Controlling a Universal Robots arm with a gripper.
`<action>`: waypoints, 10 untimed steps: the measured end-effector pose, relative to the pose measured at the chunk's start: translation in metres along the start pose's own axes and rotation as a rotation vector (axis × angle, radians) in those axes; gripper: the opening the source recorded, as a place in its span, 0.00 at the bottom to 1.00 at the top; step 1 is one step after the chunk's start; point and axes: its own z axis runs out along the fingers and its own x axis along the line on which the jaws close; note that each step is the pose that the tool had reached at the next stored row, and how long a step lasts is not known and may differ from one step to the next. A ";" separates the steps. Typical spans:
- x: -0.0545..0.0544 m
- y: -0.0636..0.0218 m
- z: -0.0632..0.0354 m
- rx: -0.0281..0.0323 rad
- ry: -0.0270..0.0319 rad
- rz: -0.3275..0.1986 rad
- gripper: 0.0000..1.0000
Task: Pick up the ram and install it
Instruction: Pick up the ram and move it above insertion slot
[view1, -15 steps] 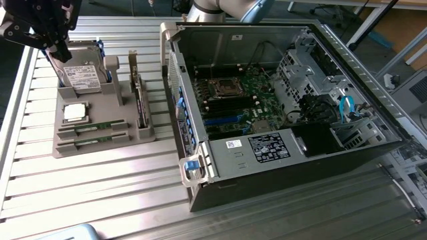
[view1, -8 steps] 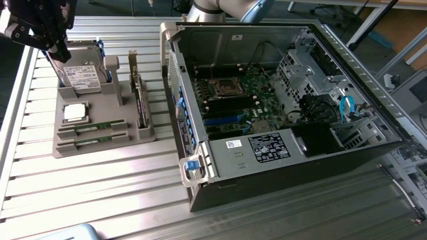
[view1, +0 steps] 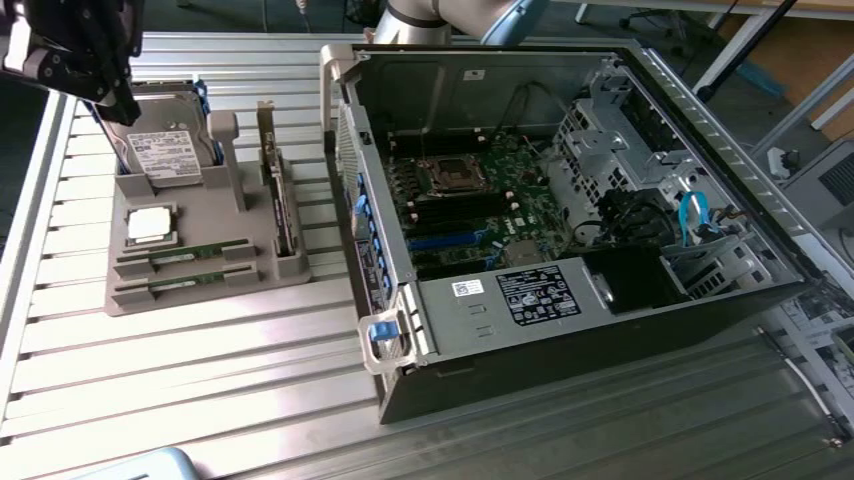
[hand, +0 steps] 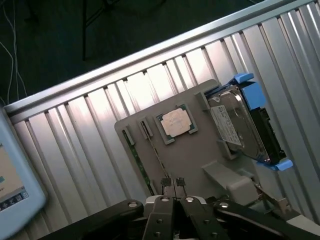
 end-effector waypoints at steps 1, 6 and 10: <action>0.000 0.0000 0.0000 -0.0006 0.0011 -0.023 0.11; 0.000 0.0000 0.0000 -0.0026 0.0046 -0.103 0.11; 0.000 0.0000 0.0000 -0.0039 0.0070 -0.156 0.11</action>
